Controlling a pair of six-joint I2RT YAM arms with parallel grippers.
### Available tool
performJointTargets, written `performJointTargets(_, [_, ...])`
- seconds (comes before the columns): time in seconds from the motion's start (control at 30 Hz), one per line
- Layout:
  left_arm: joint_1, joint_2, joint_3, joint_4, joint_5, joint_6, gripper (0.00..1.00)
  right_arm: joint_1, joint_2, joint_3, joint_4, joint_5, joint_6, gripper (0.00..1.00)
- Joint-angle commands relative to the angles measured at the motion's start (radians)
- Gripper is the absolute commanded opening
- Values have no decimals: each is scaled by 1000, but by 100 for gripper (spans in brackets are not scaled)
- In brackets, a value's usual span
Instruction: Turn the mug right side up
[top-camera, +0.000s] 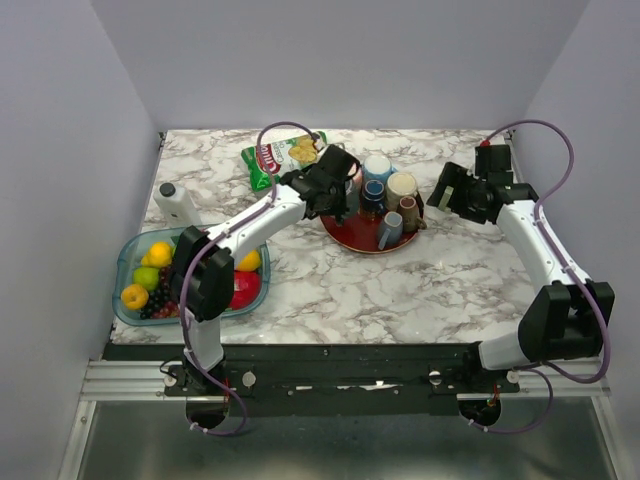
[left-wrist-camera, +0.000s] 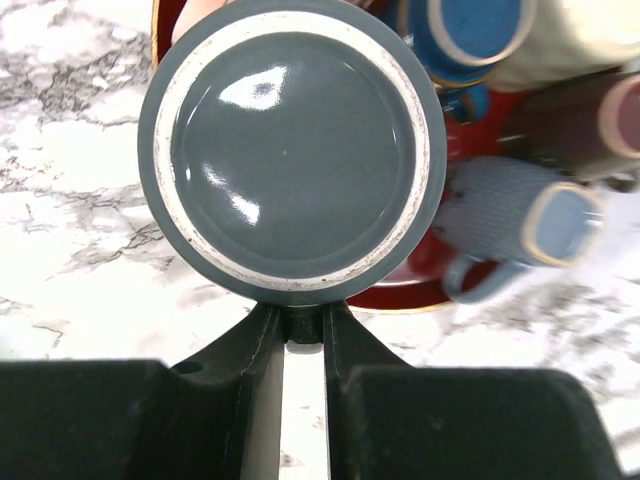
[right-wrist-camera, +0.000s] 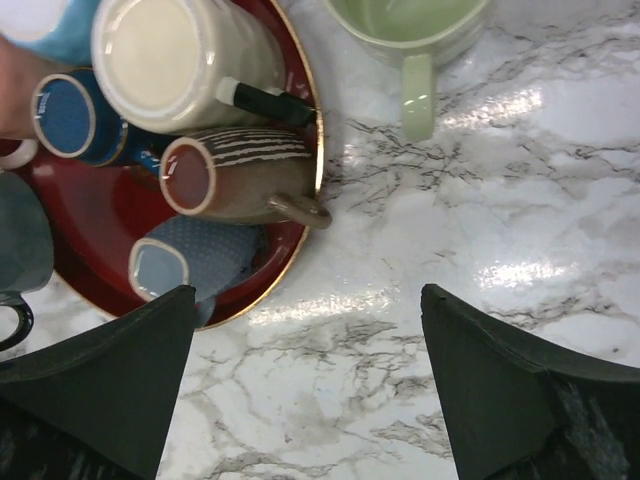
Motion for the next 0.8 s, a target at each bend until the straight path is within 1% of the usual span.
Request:
performJointTargets(0.0, [44, -135, 12, 117, 142, -19, 0, -5, -58, 50, 13, -131, 15, 100])
performJointTargets(0.03, [62, -147, 10, 140, 169, -25, 0, -3, -74, 56, 20, -181, 14, 100])
performJointTargets(0.07, [76, -171, 5, 195, 253, -34, 0, -5, -80, 58, 43, -209, 17, 100])
performJointTargets(0.1, [88, -181, 4, 232, 303, -45, 0, -5, -89, 53, 65, -243, 31, 100])
performJointTargets(0.13, [99, -191, 1, 271, 344, -77, 0, -5, -98, 46, 94, -325, 34, 100])
performJointTargets(0.17, [121, -208, -2, 341, 414, -96, 0, -5, -120, 27, 161, -375, 35, 100])
performJointTargets(0.2, [130, -213, -2, 381, 450, -114, 0, -5, -129, 18, 198, -424, 43, 100])
performJointTargets(0.23, [141, -219, -4, 421, 493, -137, 0, -5, -135, 10, 235, -517, 55, 100])
performJointTargets(0.27, [157, -224, -4, 503, 525, -187, 0, -5, -144, 3, 299, -559, 73, 100])
performJointTargets(0.3, [165, -227, -11, 560, 595, -223, 0, -5, -149, 1, 331, -603, 115, 100])
performJointTargets(0.33, [171, -230, -21, 622, 625, -259, 0, -5, -149, -2, 370, -699, 144, 100])
performJointTargets(0.37, [176, -230, -37, 756, 648, -357, 0, -5, -151, -6, 463, -744, 179, 100])
performJointTargets(0.4, [182, -224, -41, 830, 703, -407, 0, -5, -152, -26, 521, -786, 266, 100])
performJointTargets(0.43, [184, -213, -38, 898, 722, -453, 0, -5, -154, -40, 589, -853, 319, 100])
performJointTargets(0.47, [182, -186, -22, 1020, 745, -506, 0, -5, -155, -54, 729, -875, 371, 100])
performJointTargets(0.5, [181, -170, -16, 1086, 760, -604, 0, -3, -157, -72, 782, -886, 459, 100])
performJointTargets(0.53, [179, -155, -13, 1155, 780, -664, 0, -3, -155, -75, 827, -901, 494, 100])
performJointTargets(0.57, [178, -127, -8, 1278, 785, -712, 0, -3, -154, -77, 889, -907, 520, 100])
performJointTargets(0.63, [173, -101, 1, 1363, 788, -816, 0, -3, -146, -66, 922, -916, 578, 100])
performJointTargets(0.67, [170, -83, 16, 1400, 791, -830, 0, -1, -144, -65, 960, -917, 595, 100])
performJointTargets(0.73, [162, -76, 22, 1415, 791, -838, 0, 0, -140, -69, 1016, -917, 661, 100])
performJointTargets(0.77, [153, -75, 22, 1417, 789, -837, 0, 3, -134, -68, 1081, -917, 687, 100])
